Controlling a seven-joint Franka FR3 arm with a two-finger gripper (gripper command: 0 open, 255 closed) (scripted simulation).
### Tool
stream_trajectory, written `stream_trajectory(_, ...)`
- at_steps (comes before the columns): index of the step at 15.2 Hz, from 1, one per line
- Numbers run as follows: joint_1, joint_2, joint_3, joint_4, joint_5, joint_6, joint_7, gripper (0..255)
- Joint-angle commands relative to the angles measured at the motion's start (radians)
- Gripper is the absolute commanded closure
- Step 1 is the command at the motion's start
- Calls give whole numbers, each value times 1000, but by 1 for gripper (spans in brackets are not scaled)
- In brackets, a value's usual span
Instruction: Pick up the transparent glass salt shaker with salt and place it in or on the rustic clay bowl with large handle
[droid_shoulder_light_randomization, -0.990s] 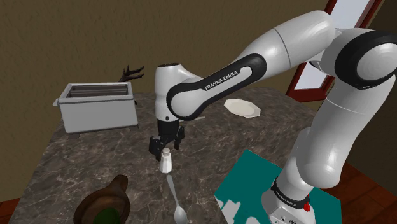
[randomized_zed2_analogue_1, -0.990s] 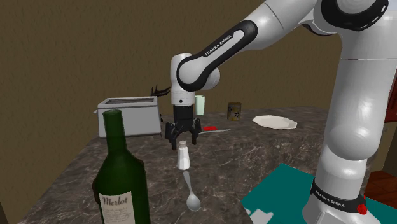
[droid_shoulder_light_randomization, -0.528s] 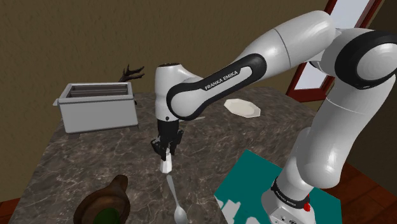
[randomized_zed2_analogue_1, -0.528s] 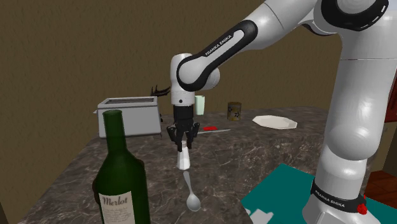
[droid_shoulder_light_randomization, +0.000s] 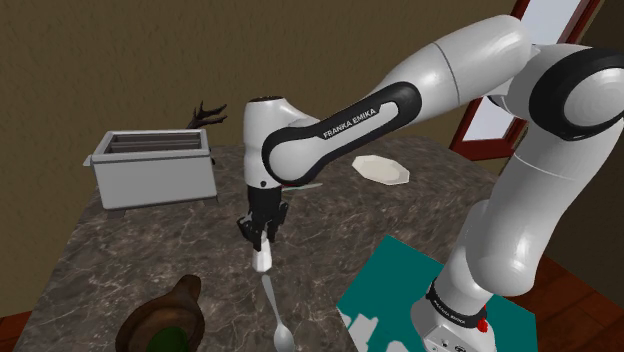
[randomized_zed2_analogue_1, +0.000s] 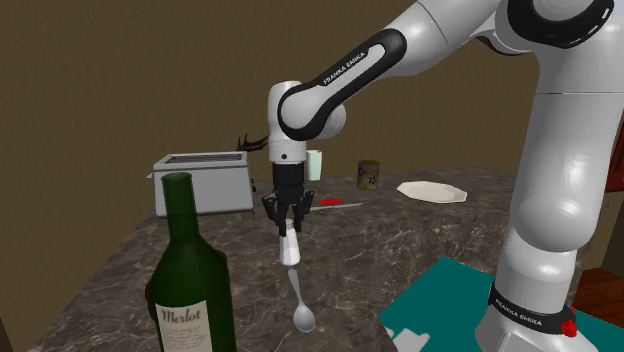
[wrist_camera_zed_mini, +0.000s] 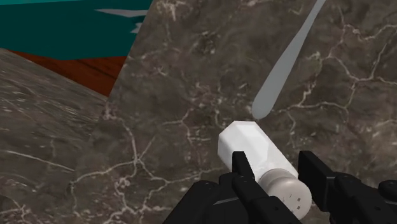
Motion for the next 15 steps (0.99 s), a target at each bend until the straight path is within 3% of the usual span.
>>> stream_trajectory(1, -1, -12, -1, 13, 2, -25, 0, 255)
stream_trajectory(15, -6, -90, -9, 126, 15, -212, 5, 255)
